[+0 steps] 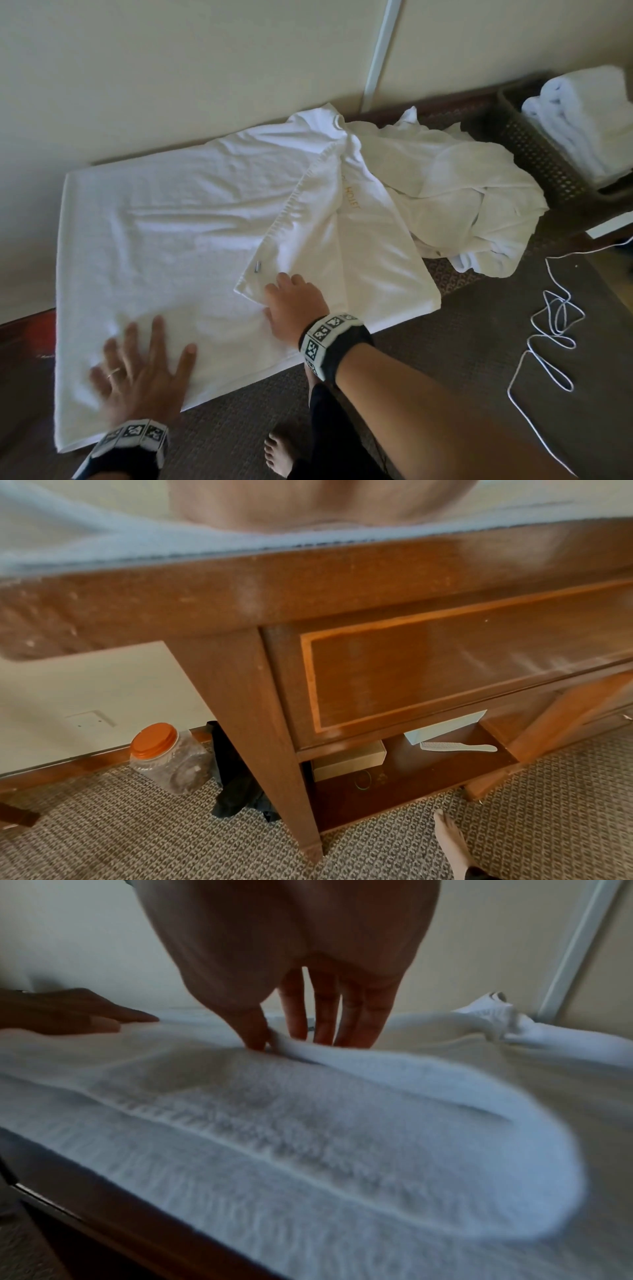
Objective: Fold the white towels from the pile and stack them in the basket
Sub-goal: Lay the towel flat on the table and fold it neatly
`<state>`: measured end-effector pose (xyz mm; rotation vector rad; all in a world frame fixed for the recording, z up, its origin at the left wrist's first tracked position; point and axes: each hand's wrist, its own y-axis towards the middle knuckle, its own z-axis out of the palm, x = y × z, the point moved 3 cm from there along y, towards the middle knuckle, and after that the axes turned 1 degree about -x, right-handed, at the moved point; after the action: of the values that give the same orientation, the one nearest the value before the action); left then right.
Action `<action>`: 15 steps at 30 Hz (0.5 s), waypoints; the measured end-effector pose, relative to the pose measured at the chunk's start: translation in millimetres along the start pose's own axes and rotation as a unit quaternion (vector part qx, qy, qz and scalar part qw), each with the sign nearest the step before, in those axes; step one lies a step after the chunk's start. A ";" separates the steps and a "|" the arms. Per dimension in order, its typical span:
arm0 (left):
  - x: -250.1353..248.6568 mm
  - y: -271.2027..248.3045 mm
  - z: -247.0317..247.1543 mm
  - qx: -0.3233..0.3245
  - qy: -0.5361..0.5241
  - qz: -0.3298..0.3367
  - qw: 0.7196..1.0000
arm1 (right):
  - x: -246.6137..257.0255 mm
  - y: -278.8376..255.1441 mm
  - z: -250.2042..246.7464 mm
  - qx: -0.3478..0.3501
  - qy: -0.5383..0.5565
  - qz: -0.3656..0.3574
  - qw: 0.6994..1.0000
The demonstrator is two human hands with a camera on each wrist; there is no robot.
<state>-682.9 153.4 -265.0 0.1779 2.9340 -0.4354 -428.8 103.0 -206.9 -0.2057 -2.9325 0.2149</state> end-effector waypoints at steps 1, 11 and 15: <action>0.2 0.4 0.9 0.001 0.007 0.002 1.000 | -0.4 2.4 1.3 -0.006 0.003 0.000 1.000; 2.3 0.4 2.5 -0.018 -0.015 0.001 1.000 | -135.8 -50.5 -41.2 -0.201 0.344 0.357 0.845; 2.6 -1.8 -1.9 -0.043 -0.053 0.012 0.998 | -202.3 -121.3 -6.2 -0.191 0.349 0.490 0.775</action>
<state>-685.9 152.5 -263.2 0.1736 2.8357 -0.3042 -246.0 -45.7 -218.6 -1.4951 -1.8288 -0.2800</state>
